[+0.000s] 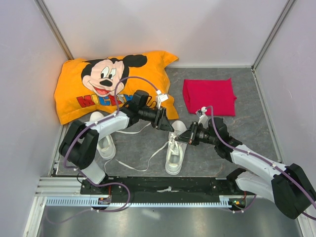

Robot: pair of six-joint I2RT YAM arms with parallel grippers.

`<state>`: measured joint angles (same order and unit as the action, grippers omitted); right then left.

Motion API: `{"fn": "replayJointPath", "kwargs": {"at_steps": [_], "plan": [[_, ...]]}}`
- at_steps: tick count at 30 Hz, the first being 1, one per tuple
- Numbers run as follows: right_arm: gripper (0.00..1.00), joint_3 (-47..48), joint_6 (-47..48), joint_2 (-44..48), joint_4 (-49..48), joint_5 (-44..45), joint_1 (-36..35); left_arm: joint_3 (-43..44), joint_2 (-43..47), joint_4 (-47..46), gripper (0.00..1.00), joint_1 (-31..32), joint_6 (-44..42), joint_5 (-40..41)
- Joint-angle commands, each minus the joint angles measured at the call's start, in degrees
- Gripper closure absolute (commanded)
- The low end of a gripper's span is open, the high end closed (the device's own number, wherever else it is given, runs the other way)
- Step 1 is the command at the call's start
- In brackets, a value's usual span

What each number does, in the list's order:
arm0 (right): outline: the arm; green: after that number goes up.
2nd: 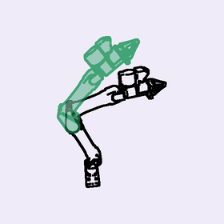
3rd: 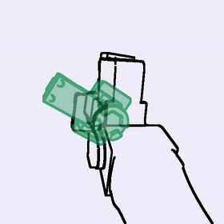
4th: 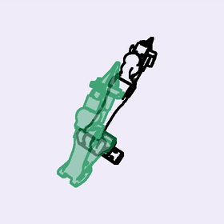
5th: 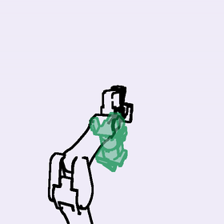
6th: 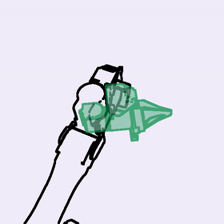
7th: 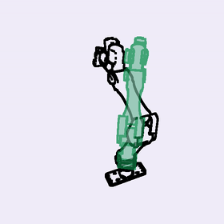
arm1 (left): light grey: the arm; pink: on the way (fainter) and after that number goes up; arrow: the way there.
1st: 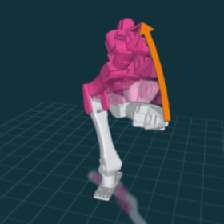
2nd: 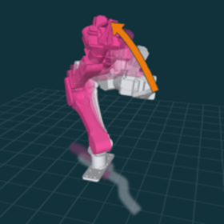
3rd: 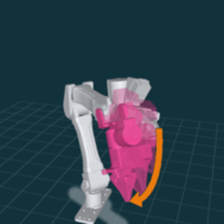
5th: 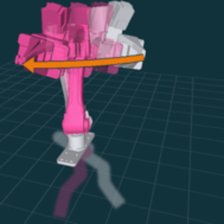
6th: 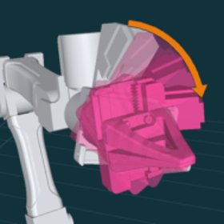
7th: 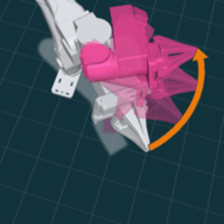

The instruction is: Tie the shoes

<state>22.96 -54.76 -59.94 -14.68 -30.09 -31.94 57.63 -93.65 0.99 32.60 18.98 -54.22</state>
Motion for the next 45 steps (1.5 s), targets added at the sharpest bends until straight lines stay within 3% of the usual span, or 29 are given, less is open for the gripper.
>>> {"fn": "replayJointPath", "kwargs": {"at_steps": [1,7,14,16,20,26,28,35,37,40,41,44,45], "plan": [[1.0,0.07,0.89,0.79,-2.73,0.29,-0.31,-2.16,-1.19,-5.03,0.47,0.27,5.45,-1.6],[1.0,0.07,0.97,0.97,-2.55,0.29,-0.22,-3.48,-1.28,-7.67,0.51,0.27,8.08,-1.94],[1.0,0.24,1.5,0.97,-1.94,0.73,-0.22,-6.47,-1.01,-16.28,0.7,0.27,14.14,-6.86],[1.0,0.24,2.02,0.97,-1.67,0.99,-0.22,-7.17,-1.1,-17.95,0.69,0.27,15.9,-7.74],[1.0,0.15,2.03,0.88,-1.76,1.08,-0.22,-7.26,-1.27,-18.49,0.57,0.27,16.18,-7.92],[1.0,0.33,1.85,0.79,-1.93,0.82,-0.22,-7.0,-1.8,-17.78,0.56,0.27,15.91,-7.4],[1.0,0.42,1.94,0.7,-1.93,0.73,-0.22,-6.91,-1.98,-17.78,0.6,0.27,15.91,-7.31],[1.0,0.24,2.03,0.79,-1.76,0.82,-0.14,-7.09,-1.63,-17.87,0.94,-0.17,15.38,-8.01],[1.0,0.77,2.9,0.97,-0.8,0.64,-0.22,-7.26,-1.19,-17.96,0.99,-0.6,15.21,-7.92],[0.79,3.05,6.67,1.67,3.07,-0.93,-0.14,-7.0,-0.14,-17.69,0.98,-2.1,14.59,-7.4],[0.6,3.75,7.99,1.85,4.12,-1.64,-0.14,-6.91,0.39,-17.26,0.98,-2.71,14.24,-6.96],[0.4,7.79,16.15,2.72,9.83,-6.11,-0.14,-6.39,0.75,-15.15,0.99,-2.98,13.01,-6.61],[0.38,9.89,18.96,3.16,13.15,-7.52,-0.22,-6.3,0.66,-14.62,0.98,-2.98,12.84,-6.43]]}}
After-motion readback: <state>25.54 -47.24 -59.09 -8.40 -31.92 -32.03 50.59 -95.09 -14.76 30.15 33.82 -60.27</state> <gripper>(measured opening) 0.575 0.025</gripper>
